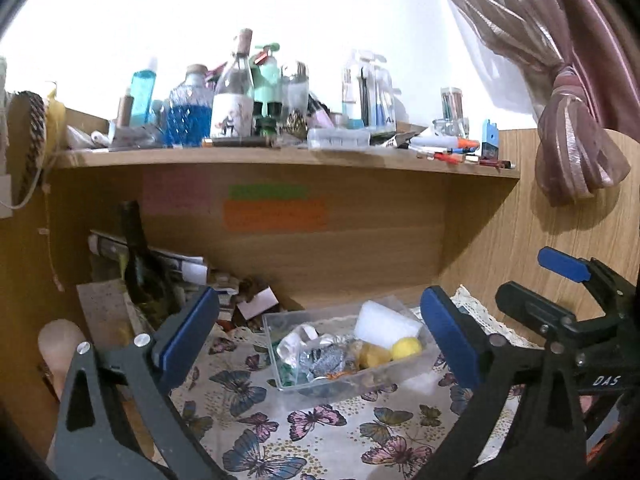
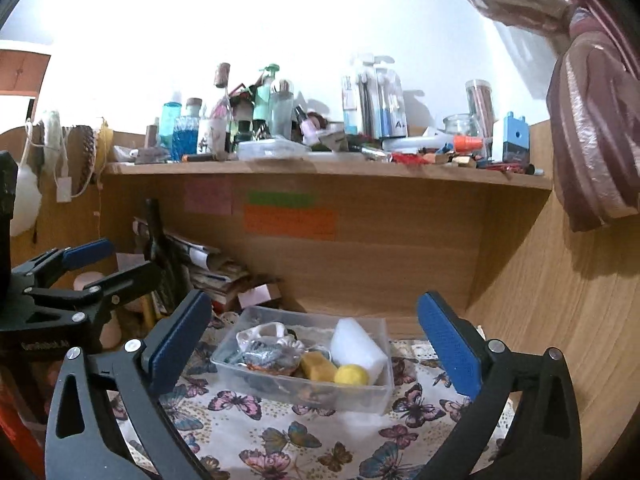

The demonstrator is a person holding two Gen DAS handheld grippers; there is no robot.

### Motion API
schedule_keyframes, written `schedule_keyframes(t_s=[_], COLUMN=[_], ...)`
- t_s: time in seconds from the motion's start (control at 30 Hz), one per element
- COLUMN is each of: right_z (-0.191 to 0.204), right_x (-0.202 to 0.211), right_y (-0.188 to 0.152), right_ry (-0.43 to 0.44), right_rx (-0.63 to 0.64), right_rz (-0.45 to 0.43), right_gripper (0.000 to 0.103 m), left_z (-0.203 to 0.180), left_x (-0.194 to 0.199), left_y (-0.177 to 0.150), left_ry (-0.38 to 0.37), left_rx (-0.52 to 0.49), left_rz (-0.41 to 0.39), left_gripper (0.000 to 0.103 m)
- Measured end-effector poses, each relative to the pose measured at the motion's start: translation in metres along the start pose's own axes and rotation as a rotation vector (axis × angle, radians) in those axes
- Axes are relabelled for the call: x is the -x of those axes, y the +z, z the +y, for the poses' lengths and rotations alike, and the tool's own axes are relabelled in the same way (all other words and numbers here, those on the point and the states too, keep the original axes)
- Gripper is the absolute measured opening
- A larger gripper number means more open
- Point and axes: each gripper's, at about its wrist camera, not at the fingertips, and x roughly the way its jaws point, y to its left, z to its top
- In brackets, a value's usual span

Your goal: Organize soft objects

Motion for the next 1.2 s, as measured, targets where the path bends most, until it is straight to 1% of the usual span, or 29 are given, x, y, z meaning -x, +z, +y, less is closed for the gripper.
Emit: schedule_keyframes(t_s=[0.1,0.4,1.2], right_z=[0.001,0.001,0.001], right_x=[0.007,0.009,0.009], right_y=[0.001,-0.004,-0.005], right_ry=[-0.002,-0.015,-0.013], right_rx=[-0.001,-0.012,-0.021], right_rz=[-0.008,0.005,0.011], right_gripper=[0.103,0.103,0.103], left_z=[-0.002,-0.004,-0.004], left_x=[0.008,0.018,0.014], left_y=[0.000,-0.003,-0.006], left_ry=[0.013,0.003,-0.010], left_rx=[-0.011,-0.014,-0.004], left_rz=[-0.015,-0.022,-0.001], left_gripper=[0.102,0.103,0.103])
